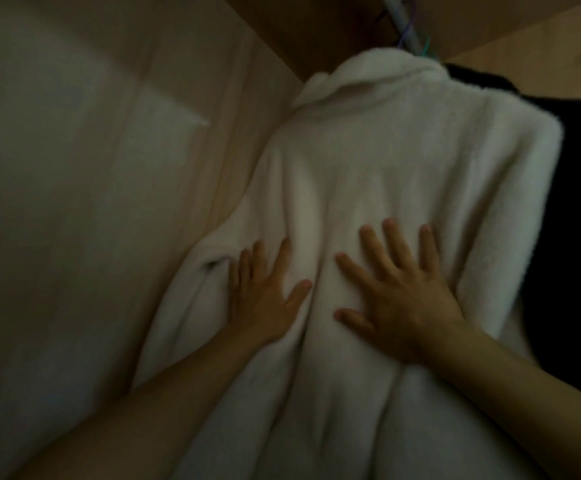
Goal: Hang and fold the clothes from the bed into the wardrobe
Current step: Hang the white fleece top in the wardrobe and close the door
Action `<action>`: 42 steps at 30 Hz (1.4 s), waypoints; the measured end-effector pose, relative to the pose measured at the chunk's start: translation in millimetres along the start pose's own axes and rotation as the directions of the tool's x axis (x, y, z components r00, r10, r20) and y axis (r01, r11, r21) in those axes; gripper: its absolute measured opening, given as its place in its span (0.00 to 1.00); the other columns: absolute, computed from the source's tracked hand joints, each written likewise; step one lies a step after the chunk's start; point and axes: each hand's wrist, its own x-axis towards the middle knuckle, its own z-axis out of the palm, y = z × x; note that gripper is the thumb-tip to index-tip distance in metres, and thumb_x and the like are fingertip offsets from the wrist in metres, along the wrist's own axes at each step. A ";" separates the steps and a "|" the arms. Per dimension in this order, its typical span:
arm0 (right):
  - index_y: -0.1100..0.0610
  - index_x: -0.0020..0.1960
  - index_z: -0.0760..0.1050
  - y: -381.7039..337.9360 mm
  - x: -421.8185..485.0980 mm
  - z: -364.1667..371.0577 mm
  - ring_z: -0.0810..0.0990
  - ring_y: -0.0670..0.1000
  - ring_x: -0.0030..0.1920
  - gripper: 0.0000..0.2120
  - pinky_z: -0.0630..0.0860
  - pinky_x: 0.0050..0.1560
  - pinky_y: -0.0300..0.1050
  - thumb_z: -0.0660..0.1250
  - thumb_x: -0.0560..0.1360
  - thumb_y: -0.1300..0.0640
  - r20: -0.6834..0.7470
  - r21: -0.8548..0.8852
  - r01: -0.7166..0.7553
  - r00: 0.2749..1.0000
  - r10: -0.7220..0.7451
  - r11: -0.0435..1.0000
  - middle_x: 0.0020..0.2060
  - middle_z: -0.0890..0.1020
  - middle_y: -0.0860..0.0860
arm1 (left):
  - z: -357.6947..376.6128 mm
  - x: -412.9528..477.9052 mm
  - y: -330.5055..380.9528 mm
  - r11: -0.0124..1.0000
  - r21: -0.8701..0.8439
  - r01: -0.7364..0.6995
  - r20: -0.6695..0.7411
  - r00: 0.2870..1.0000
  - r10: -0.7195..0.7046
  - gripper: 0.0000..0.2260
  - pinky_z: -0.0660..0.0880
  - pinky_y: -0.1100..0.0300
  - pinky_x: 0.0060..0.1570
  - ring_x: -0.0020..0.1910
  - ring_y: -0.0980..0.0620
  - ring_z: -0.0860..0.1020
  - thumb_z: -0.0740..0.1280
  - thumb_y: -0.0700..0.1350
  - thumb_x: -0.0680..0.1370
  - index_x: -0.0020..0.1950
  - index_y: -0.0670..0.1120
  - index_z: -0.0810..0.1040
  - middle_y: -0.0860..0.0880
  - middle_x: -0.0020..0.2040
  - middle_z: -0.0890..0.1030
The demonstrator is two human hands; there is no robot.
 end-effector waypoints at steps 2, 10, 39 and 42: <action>0.39 0.78 0.35 -3.0 -13.4 2.4 0.29 0.62 0.76 0.43 0.30 0.70 0.71 0.37 0.68 0.21 0.038 0.001 0.008 0.999 -0.008 1.000 0.79 0.36 0.54 | -3.1 -16.2 -7.5 1.000 0.028 0.008 0.007 1.000 -0.008 0.36 0.36 0.36 0.71 0.80 0.41 0.44 0.44 0.78 0.71 0.75 0.71 0.33 0.45 0.82 0.46; 0.41 0.79 0.54 -8.5 -36.7 15.4 0.42 0.65 0.79 0.43 0.40 0.73 0.72 0.48 0.69 0.22 0.037 0.060 0.061 0.997 -0.063 0.996 0.80 0.50 0.57 | 31.6 -20.2 -21.6 1.000 0.012 -0.013 0.034 0.999 0.012 0.38 0.45 0.28 0.69 0.80 0.37 0.45 0.43 0.82 0.66 0.73 0.75 0.36 0.41 0.82 0.45; 0.51 0.72 0.70 -56.7 -137.0 -44.2 0.65 0.63 0.73 0.33 0.52 0.75 0.63 0.64 0.71 0.38 0.004 0.317 0.148 0.987 -0.158 0.937 0.71 0.69 0.61 | -123.9 -147.1 2.9 0.988 0.152 -0.025 0.309 0.951 -0.023 0.27 0.59 0.45 0.75 0.78 0.43 0.58 0.53 0.64 0.81 0.80 0.60 0.55 0.45 0.81 0.55; 0.50 0.75 0.65 -51.2 -152.9 -47.8 0.61 0.62 0.75 0.33 0.47 0.77 0.59 0.63 0.73 0.38 -0.020 0.405 0.169 0.984 -0.176 0.899 0.74 0.65 0.61 | -148.2 -161.7 16.4 0.961 0.260 -0.095 0.361 0.932 -0.006 0.28 0.60 0.43 0.74 0.78 0.44 0.57 0.55 0.64 0.81 0.80 0.58 0.58 0.45 0.82 0.55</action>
